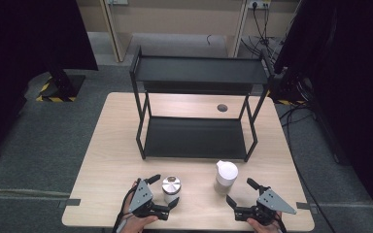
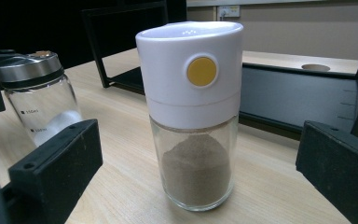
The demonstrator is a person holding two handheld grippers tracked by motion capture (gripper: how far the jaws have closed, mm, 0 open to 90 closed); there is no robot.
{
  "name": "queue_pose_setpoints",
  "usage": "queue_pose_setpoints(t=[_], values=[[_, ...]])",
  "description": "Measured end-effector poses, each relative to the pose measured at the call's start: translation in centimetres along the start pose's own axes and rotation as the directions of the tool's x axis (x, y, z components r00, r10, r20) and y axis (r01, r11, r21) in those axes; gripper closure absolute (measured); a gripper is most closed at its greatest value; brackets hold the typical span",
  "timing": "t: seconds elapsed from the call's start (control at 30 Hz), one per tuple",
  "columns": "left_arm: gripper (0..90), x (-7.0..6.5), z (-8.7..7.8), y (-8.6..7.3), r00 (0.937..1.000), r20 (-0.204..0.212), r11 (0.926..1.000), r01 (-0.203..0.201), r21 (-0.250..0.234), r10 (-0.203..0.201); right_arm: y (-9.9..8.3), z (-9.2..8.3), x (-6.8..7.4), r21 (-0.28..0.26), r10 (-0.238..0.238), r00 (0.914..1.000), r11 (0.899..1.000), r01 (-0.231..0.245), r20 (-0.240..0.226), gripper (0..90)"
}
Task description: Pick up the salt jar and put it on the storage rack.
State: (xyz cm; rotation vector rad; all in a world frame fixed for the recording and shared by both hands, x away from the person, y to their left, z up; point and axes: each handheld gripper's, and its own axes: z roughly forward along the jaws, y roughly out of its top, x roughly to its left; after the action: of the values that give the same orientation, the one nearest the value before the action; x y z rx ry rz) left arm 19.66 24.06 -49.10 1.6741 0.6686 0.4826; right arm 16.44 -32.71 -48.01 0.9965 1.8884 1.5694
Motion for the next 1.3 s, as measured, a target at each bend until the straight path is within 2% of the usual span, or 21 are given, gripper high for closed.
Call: queue_pose_setpoints(t=[0.67,1.3], values=[[0.1,-0.01,-0.08,-0.08,1.0,-0.005,0.9999,0.004,-0.01,-0.004,-0.15,-0.02,-0.05,-0.008,0.004,1.0,1.0,-0.004,0.0,0.4],[0.1,-0.55,0.84,-0.15,0.9999,-0.012,1.0,0.004,-0.002,-0.004,-0.27,0.22,-0.14,-0.002,0.014,0.9999,1.0,-0.014,-0.004,0.4]])
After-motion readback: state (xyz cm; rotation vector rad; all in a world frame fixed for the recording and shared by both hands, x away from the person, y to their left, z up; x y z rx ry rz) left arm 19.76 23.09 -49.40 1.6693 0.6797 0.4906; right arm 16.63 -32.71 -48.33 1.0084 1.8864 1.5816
